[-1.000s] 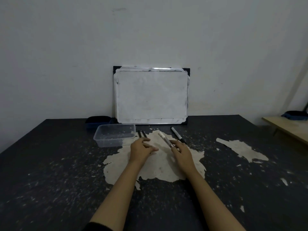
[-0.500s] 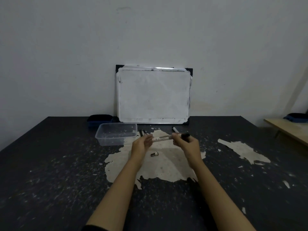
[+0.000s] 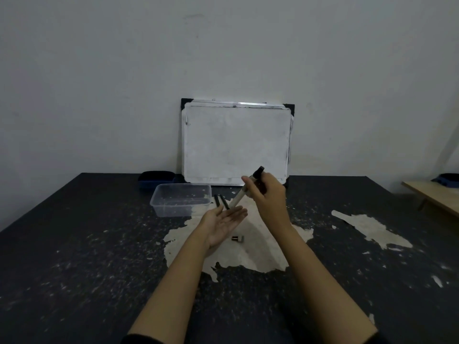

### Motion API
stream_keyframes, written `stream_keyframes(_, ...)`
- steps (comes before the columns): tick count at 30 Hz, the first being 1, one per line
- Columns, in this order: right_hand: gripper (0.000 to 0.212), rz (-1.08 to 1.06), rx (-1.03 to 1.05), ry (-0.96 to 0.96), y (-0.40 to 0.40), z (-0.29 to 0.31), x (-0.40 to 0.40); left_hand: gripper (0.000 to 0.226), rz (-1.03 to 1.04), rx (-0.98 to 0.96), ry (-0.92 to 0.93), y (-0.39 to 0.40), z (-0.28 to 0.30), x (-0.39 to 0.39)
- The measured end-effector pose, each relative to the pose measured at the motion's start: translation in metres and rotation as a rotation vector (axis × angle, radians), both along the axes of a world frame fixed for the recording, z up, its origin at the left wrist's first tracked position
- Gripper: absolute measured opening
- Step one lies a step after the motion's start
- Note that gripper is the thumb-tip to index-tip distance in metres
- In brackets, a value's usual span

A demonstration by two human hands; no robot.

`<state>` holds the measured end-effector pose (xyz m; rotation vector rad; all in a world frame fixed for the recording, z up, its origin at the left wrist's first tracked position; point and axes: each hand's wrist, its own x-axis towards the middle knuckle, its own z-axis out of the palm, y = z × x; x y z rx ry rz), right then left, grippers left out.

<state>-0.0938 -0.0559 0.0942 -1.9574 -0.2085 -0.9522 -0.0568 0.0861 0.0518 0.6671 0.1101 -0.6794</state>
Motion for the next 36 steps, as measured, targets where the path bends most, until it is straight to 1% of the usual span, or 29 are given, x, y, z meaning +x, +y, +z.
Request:
stream_keyframes(4,0.027,-0.012,0.022,0.017,0.000,0.006,0.005,0.041,-0.009,-0.003,-0.039,0.007,0.001,-0.001)
stream_keyframes(7,0.030,-0.001,0.022,0.055,-0.002,0.006,0.008,0.038,-0.040,0.038,-0.086,0.009,0.002,-0.003)
stream_keyframes(11,0.029,0.015,-0.089,0.018,0.003,0.004,0.009,0.041,-0.017,0.057,-0.033,0.008,0.000,-0.001)
stream_keyframes(14,0.035,0.002,-0.138,0.078,0.006,-0.001,0.010,0.040,0.007,0.006,0.014,0.007,0.001,-0.002)
stream_keyframes(18,0.031,-0.021,-0.060,0.048,0.006,-0.004,0.009,0.038,-0.032,0.008,-0.024,0.009,0.003,-0.002)
stream_keyframes(20,0.030,-0.007,-0.045,0.037,0.006,-0.004,0.008,0.040,-0.026,0.017,-0.031,0.010,0.003,-0.001)
stream_keyframes(22,0.030,-0.012,-0.099,0.061,0.010,-0.003,0.006,0.043,-0.003,0.020,-0.007,0.011,0.002,0.002)
stream_keyframes(25,0.028,0.008,-0.069,0.004,0.012,-0.002,0.005,0.044,-0.010,0.054,-0.005,0.011,0.001,0.001)
stream_keyframes(28,0.031,0.004,-0.141,0.049,0.015,-0.004,0.007,0.050,-0.015,-0.004,0.053,0.011,0.001,0.001)
stream_keyframes(30,0.030,-0.002,-0.098,0.008,0.018,-0.006,0.006,0.052,-0.042,-0.001,0.047,0.013,0.004,0.003)
stream_keyframes(33,0.034,-0.015,-0.140,0.020,0.024,-0.009,0.004,0.053,-0.030,-0.029,0.080,0.014,0.004,0.003)
stream_keyframes(35,0.032,-0.024,-0.050,-0.054,0.023,-0.010,0.004,0.053,-0.038,-0.025,0.080,0.016,0.000,0.006)
stream_keyframes(36,0.032,-0.039,-0.034,-0.062,0.023,-0.009,0.005,0.054,-0.043,-0.036,0.087,0.018,-0.003,0.008)
